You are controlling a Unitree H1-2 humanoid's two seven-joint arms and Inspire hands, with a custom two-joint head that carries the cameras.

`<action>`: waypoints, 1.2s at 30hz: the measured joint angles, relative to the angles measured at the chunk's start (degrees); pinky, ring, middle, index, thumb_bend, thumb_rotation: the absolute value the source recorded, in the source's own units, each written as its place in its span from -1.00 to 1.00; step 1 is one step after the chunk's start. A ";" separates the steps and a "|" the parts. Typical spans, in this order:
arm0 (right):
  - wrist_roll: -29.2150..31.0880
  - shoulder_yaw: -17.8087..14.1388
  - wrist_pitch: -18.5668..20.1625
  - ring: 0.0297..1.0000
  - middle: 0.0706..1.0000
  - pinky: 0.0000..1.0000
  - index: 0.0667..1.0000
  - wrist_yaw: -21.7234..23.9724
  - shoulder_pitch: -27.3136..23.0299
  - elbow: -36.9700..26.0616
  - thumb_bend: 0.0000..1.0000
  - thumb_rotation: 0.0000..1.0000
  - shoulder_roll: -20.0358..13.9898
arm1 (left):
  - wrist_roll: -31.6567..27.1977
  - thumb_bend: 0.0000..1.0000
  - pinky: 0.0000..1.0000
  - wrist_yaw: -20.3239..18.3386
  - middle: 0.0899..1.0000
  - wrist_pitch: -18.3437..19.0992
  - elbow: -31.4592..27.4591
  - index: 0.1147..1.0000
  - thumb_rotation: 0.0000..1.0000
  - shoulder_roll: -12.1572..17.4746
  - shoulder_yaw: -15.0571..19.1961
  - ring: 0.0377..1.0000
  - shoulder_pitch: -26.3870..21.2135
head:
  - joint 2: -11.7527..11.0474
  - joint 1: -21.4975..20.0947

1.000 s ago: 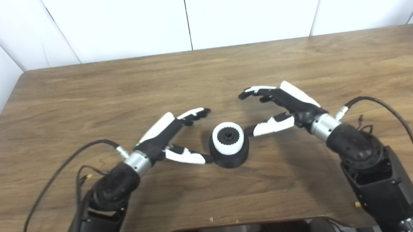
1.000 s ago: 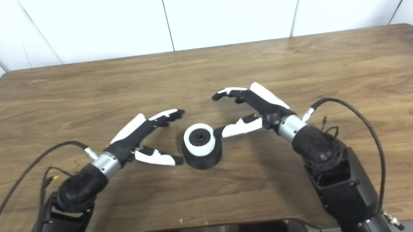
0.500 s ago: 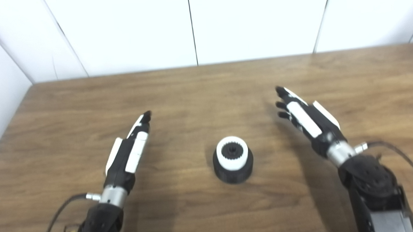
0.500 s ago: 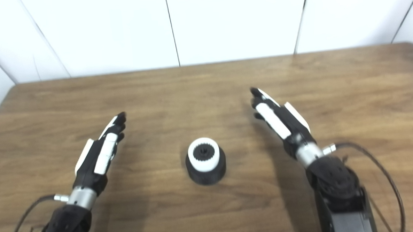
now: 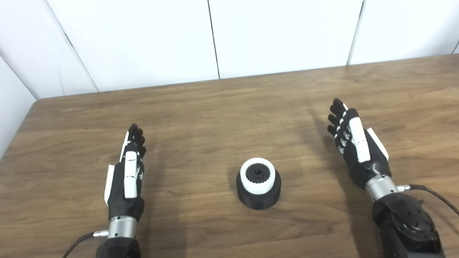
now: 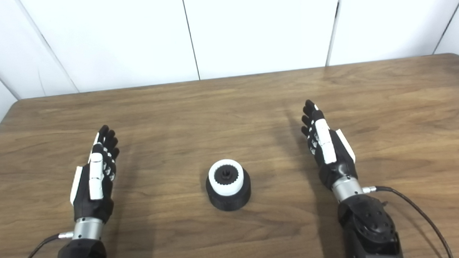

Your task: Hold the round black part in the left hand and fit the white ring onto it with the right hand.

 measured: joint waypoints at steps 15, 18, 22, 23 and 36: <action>1.73 -0.42 -2.13 1.00 1.00 1.00 1.00 -1.78 0.96 0.02 0.03 1.00 -0.96 | -0.68 0.00 1.00 0.90 1.00 0.09 0.17 1.00 1.00 1.94 -0.26 1.00 -0.02 | -0.26 -1.58; 1.98 -0.53 -2.40 1.00 1.00 1.00 1.00 -1.78 1.23 0.08 0.03 1.00 -1.46 | -0.78 0.00 1.00 0.91 1.00 0.46 0.17 1.00 1.00 2.54 -0.22 1.00 -0.02 | -0.26 -2.20; 2.08 -0.78 -2.77 1.00 1.00 1.00 1.00 -1.81 1.43 0.42 0.02 1.00 -2.01 | -1.48 0.02 1.00 0.86 1.00 1.12 0.23 1.00 1.00 3.20 -0.17 1.00 -0.01 | -0.26 -2.20; 2.13 -0.83 -2.94 1.00 1.00 1.00 1.00 -1.83 1.43 0.44 0.02 1.00 -2.08 | -2.10 0.02 1.00 0.79 1.00 1.18 0.32 1.00 1.00 3.32 -0.17 1.00 -0.02 | -0.18 -2.11; 3.14 -0.94 -3.47 1.00 1.00 1.00 1.00 -1.98 1.44 0.44 0.04 1.00 -2.43 | -2.52 0.01 1.00 0.90 1.00 1.30 0.77 1.00 1.00 3.49 -0.28 1.00 0.01 | 0.09 -1.76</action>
